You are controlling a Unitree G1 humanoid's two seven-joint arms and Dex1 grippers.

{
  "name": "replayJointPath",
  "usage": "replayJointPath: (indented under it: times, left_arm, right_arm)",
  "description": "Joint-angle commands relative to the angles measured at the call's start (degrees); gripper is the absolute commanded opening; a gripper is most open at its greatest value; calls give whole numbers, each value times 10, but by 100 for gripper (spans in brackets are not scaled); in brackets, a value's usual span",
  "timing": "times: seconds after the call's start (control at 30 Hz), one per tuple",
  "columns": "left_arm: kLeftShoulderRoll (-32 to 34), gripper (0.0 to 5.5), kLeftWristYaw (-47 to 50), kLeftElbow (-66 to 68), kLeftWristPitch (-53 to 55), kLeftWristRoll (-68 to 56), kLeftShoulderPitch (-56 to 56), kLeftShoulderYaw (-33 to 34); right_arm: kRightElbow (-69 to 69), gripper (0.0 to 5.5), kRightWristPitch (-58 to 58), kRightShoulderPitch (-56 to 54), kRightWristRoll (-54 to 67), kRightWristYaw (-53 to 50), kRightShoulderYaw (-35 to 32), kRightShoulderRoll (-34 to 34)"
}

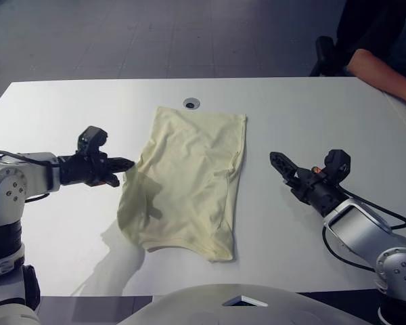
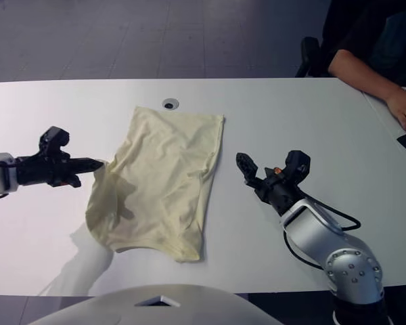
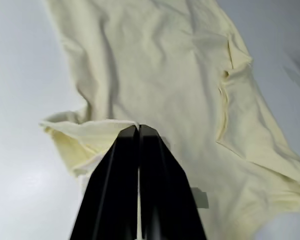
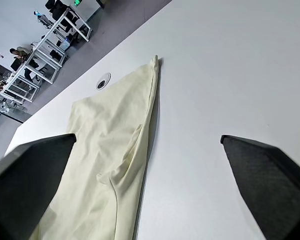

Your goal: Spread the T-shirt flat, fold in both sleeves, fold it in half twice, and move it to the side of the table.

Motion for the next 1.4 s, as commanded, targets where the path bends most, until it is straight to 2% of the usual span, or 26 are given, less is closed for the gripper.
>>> replayJointPath:
  times: [0.03,0.2,0.43,0.57,0.77,0.87,0.97,1.13,1.3,1.4]
  left_arm:
    - [-20,3,13,-27,16,-9,-2,-19]
    - [-80,3,60,-30,21,2,-10,-37]
    - [-175,3,139,-64,75,9,-1,-15]
    - [-219,69,161,-59,94,-20,-18,29]
    - [-198,167,133,-59,95,-84,-51,72]
    - [-97,229,71,-56,-22,-34,-30,66]
    - [20,273,-36,-18,-225,83,56,30]
    - [102,351,-159,67,-541,248,194,4]
    - [138,436,-192,165,-855,397,282,-43]
    - [144,491,-192,208,-976,443,320,-61]
  right_arm:
    - [-4,540,-4,1,-7,-5,6,4]
    - [3,540,-1,-10,-4,-4,4,0]
    - [27,540,17,-38,3,12,12,-10]
    - [27,540,23,-40,3,15,13,-13]
    - [6,540,72,-59,-66,69,27,-71]
    - [-41,540,126,-89,-192,161,67,-167]
    - [-97,540,129,-93,-341,296,125,-281]
    - [-149,540,57,-50,-544,494,226,-430]
    - [-137,540,-24,-18,-649,596,261,-465]
    - [-124,540,-58,-12,-689,633,273,-463]
